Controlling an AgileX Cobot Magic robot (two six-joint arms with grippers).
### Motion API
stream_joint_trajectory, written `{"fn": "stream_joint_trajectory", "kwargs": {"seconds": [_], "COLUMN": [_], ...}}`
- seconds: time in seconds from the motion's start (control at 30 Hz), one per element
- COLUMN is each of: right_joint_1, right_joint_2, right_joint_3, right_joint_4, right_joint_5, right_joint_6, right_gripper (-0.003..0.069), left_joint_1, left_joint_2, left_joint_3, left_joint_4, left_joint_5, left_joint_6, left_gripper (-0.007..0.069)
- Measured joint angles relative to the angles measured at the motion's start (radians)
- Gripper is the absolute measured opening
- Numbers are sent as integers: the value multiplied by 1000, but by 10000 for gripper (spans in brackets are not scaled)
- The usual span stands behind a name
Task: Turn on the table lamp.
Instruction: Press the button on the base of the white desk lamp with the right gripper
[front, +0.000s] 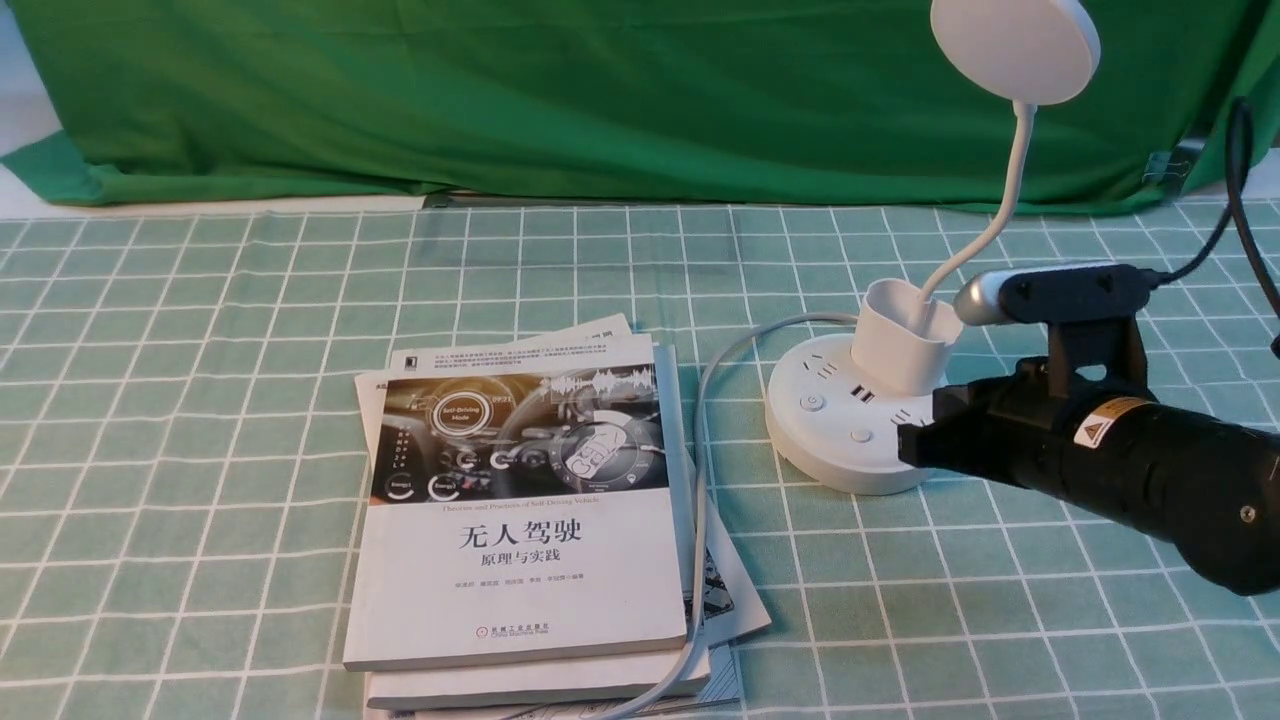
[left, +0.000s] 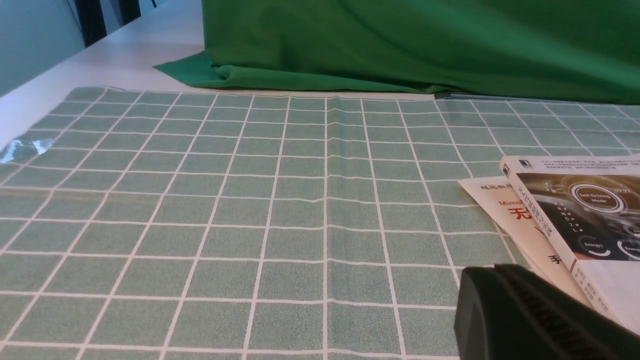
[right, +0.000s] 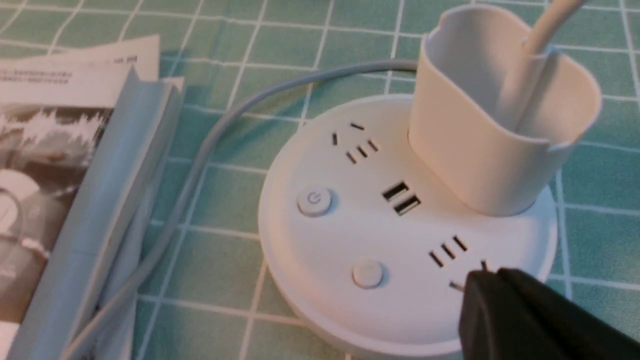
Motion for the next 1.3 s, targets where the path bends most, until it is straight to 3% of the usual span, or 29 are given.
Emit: {"fn": "stream_joint_trajectory", "kwargs": {"seconds": [0.87,1.3], "right_joint_1": [8,8], "right_joint_2": [233,276], "right_joint_3": [-277,-312], "right_joint_4": [4,5], "right_joint_5": [201,269], "right_joint_6": [28,27], "right_gripper": [27,27], "left_joint_1": [0,0], "left_joint_2": [0,0], "left_joint_3": [0,0], "left_joint_4": [0,0], "left_joint_5": [0,0], "left_joint_6": [0,0], "left_gripper": [21,21]}}
